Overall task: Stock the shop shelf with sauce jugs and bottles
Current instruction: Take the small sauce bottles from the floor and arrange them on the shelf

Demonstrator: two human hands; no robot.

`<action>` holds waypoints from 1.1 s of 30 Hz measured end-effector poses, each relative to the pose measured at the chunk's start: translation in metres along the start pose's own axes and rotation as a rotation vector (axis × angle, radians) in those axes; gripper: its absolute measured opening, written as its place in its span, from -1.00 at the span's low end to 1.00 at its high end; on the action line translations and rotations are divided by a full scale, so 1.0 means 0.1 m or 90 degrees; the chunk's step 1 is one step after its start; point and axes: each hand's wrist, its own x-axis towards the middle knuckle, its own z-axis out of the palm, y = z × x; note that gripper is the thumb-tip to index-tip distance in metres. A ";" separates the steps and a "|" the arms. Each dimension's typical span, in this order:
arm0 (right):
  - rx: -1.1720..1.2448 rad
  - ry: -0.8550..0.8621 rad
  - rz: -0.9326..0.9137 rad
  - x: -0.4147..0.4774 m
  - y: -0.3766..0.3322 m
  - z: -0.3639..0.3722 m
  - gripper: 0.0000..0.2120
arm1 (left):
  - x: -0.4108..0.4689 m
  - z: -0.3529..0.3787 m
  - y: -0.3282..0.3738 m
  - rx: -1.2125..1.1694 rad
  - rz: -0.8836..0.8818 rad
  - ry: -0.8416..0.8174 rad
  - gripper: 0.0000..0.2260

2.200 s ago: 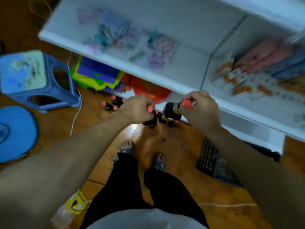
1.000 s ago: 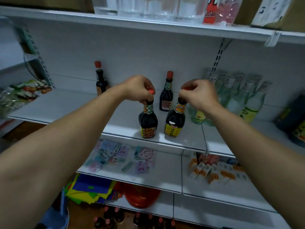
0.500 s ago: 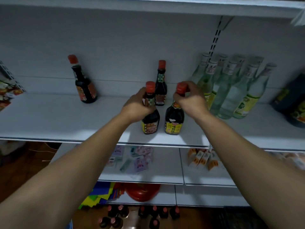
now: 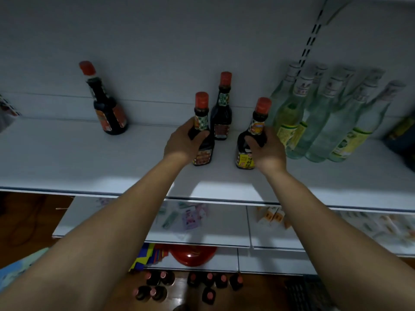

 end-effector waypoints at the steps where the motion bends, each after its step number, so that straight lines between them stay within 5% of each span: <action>1: -0.004 0.004 0.010 0.07 0.00 0.01 -0.69 | 0.08 0.00 -0.01 0.006 0.001 -0.003 -0.55; 22: -0.056 0.023 0.051 0.96 0.02 0.43 -0.59 | 1.04 0.02 -0.19 0.039 0.024 -0.016 -0.71; 29: -0.051 0.022 0.050 1.05 0.03 0.44 -0.59 | 1.19 -0.01 -0.29 0.069 -0.004 -0.040 -0.52; 33: -0.035 0.019 0.057 1.07 0.02 0.45 -0.58 | 1.18 0.01 -0.29 0.053 -0.009 -0.020 -0.59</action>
